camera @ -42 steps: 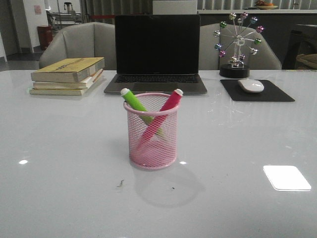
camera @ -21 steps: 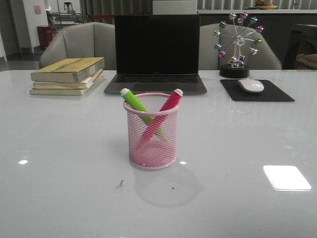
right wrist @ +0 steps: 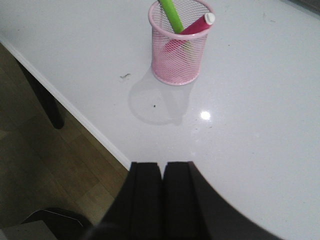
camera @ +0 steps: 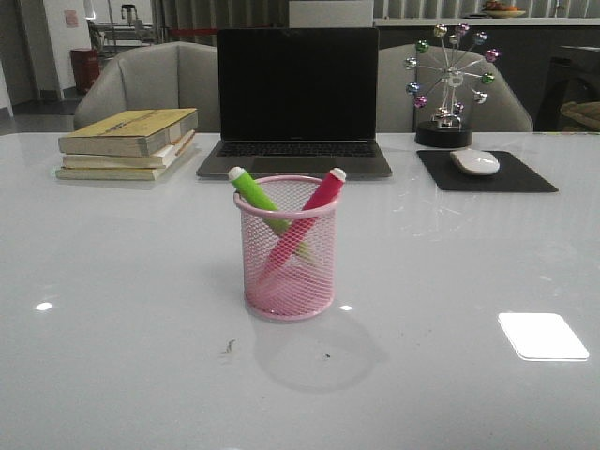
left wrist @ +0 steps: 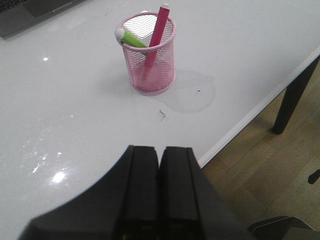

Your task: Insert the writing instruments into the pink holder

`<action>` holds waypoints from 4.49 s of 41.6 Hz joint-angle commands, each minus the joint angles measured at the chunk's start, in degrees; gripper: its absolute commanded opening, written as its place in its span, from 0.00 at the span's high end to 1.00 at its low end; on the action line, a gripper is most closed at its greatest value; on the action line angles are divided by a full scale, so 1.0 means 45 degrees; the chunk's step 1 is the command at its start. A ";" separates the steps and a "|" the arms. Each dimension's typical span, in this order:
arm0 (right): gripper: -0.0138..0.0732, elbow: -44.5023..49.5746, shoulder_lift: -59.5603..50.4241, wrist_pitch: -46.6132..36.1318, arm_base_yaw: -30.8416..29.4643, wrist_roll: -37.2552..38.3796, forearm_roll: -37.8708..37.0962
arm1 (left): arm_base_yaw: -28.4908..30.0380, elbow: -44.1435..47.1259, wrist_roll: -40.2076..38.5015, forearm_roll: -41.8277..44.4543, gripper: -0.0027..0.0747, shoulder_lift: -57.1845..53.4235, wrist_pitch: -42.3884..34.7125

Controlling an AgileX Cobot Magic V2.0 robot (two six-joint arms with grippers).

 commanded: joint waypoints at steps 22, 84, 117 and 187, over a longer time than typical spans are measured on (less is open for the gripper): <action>0.81 -0.0352 -0.0003 -0.0867 -0.0015 -0.0069 -0.0049 | 0.4522 0.1358 -0.0195 0.0172 0.85 -0.3908 -0.2834; 0.81 -0.0352 -0.0003 -0.0867 -0.0015 -0.0069 -0.0049 | 0.8666 0.6709 -0.1659 -0.0592 0.85 -0.6783 -0.8964; 0.81 -0.0352 -0.0003 -0.0867 -0.0015 -0.0069 -0.0049 | 0.8649 0.6738 -0.1938 -0.0700 0.85 -0.6783 -1.0074; 0.81 0.6186 -0.7497 -0.7410 -0.7843 -0.0069 0.0078 | 0.8649 0.6738 -0.1938 -0.0700 0.85 -0.6736 -1.0074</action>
